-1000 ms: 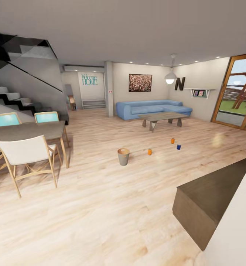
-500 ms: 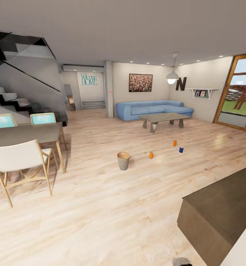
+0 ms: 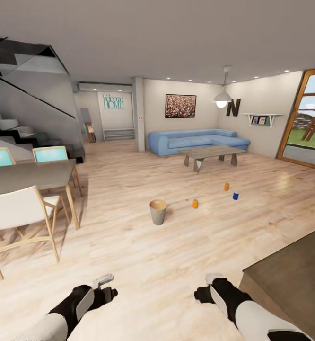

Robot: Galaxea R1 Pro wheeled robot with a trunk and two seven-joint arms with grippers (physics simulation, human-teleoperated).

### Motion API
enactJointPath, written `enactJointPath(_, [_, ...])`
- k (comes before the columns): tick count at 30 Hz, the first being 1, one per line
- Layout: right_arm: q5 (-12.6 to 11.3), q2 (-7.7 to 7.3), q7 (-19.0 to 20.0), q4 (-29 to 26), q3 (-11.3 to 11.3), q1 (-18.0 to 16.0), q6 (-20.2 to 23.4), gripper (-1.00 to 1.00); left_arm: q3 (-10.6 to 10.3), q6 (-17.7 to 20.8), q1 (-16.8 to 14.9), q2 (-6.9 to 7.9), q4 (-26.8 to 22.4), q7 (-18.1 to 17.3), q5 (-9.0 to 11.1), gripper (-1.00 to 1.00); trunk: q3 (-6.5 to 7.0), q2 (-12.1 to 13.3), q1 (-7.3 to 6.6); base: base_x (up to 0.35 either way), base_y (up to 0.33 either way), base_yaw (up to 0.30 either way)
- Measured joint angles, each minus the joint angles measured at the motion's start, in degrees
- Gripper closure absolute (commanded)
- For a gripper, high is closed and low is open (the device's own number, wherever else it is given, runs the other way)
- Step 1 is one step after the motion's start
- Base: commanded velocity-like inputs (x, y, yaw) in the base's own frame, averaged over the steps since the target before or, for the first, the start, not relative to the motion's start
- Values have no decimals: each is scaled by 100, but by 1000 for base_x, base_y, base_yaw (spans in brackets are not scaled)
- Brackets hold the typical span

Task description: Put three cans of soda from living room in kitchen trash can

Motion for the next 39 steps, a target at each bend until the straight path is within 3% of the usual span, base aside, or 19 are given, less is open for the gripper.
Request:
enactJointPath(4, [-5,24,0,-622,9,-50,32,-100,0,155,200,-46,-882,14,99,-100,-1,0,0,347,0,0])
enactJointPath(5, [-5,24,0,-626,9,-49,32,-100,0,156,202,-46,-889,14,98,-100,-1,0,0,347,0,0])
enactJointPath(8, [-6,60,0,-904,15,-41,44,-100,0,263,415,-65,-1509,25,117,-100,-1,0,0,347,0,0])
enactJointPath(12, [4,83,13,-1154,29,-32,51,-100,0,422,858,-86,-2504,149,135,-100,-1,0,0,347,0,0])
enactJointPath(15, [5,80,32,-1545,25,4,41,-100,1,490,1359,-99,-3416,392,153,-100,-1,0,0,347,0,0])
enactJointPath(18, [7,74,40,-2006,28,215,24,-100,-4,490,1588,-110,-3797,514,166,-100,-1,0,0,347,0,0])
enactJointPath(22, [12,83,39,-2973,72,767,17,-100,-17,482,1727,-163,-4021,608,163,-100,-1,0,0,348,0,0])
enactJointPath(25, [5,73,34,-4095,392,1424,48,-100,-3,443,1798,-208,-3981,655,161,-100,-1,0,0,347,0,0])
enactJointPath(32, [5,95,31,-4450,551,1632,536,-100,105,268,1813,-215,-3698,668,168,-100,-1,0,0,347,14,0])
enactJointPath(39, [-10,113,11,-4080,560,1503,1040,-100,755,206,1815,-222,-3603,621,169,-100,-1,0,0,340,98,0])
